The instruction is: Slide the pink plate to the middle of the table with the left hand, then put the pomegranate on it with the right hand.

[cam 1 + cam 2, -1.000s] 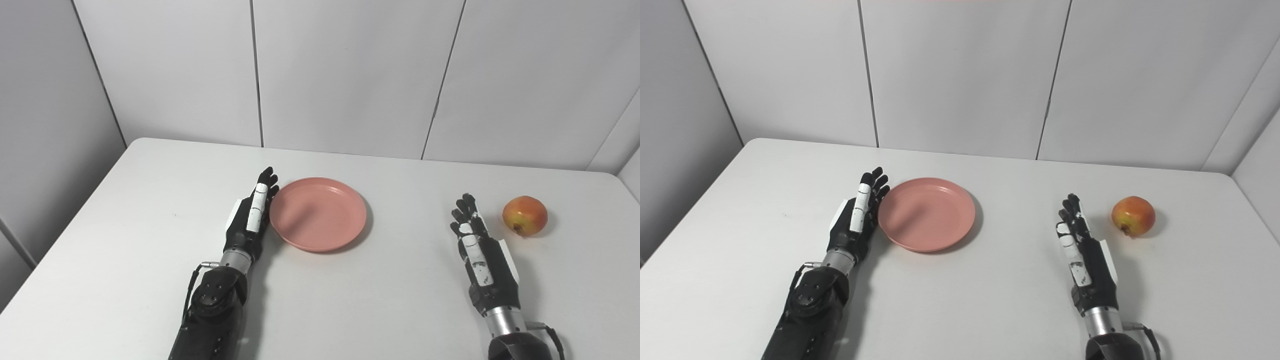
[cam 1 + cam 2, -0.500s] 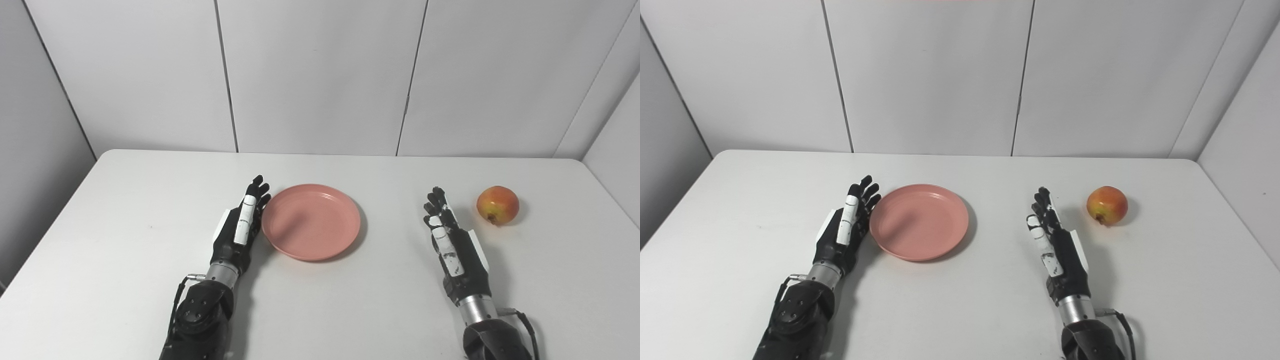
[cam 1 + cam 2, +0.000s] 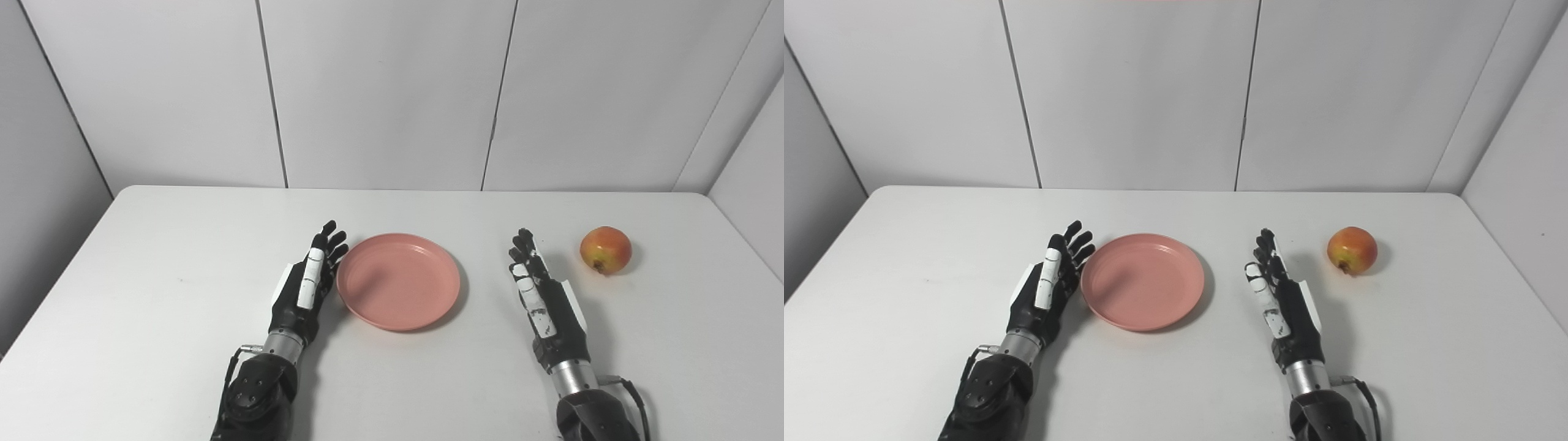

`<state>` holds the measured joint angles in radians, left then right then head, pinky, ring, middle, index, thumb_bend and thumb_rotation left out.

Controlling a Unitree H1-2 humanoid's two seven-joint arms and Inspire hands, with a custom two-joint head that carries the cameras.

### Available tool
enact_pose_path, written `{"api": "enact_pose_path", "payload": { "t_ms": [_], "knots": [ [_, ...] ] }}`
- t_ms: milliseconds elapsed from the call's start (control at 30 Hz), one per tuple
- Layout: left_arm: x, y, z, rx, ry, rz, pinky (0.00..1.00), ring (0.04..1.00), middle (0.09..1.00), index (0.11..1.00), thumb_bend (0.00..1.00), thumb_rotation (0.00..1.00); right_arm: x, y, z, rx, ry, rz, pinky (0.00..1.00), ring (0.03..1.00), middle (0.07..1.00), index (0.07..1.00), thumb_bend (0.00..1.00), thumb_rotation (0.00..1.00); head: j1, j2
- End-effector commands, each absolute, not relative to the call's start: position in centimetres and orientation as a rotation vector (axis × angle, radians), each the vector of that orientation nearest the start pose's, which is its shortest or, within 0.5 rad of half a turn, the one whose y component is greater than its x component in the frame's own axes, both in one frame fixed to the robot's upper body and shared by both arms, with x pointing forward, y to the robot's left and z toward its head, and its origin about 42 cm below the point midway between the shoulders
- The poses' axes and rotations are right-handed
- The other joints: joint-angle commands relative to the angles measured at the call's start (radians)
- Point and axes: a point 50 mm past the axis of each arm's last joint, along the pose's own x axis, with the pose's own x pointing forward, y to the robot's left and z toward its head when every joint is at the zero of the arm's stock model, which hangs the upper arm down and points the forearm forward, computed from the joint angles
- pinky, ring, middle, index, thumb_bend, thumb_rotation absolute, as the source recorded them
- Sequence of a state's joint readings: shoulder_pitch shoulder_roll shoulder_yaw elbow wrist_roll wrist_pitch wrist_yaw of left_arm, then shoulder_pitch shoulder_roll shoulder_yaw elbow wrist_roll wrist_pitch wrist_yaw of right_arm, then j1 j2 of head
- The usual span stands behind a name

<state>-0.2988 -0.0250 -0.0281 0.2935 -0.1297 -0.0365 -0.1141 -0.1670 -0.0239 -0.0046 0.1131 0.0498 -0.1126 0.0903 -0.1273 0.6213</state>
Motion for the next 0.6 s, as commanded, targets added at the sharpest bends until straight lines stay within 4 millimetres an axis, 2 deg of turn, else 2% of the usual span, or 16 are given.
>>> {"api": "enact_pose_path", "payload": {
  "t_ms": [0, 567],
  "knots": [
    [37.82, 15.56, 12.76, -0.154, -0.119, -0.223, 0.89, 0.916, 0.93, 0.92, 0.71, 0.96, 34.29, -19.94, 13.81, 0.028, -0.224, 0.132, 1.0, 0.994, 0.999, 1.0, 0.68, 0.86, -0.001, -0.001],
    [37.04, 14.99, 12.99, -0.096, -0.087, -0.294, 0.92, 0.94, 0.959, 0.941, 0.7, 1.0, 34.36, -19.87, 13.77, 0.009, -0.222, 0.137, 1.0, 0.991, 0.993, 1.0, 0.69, 0.88, -0.006, 0.002]
  ]
}}
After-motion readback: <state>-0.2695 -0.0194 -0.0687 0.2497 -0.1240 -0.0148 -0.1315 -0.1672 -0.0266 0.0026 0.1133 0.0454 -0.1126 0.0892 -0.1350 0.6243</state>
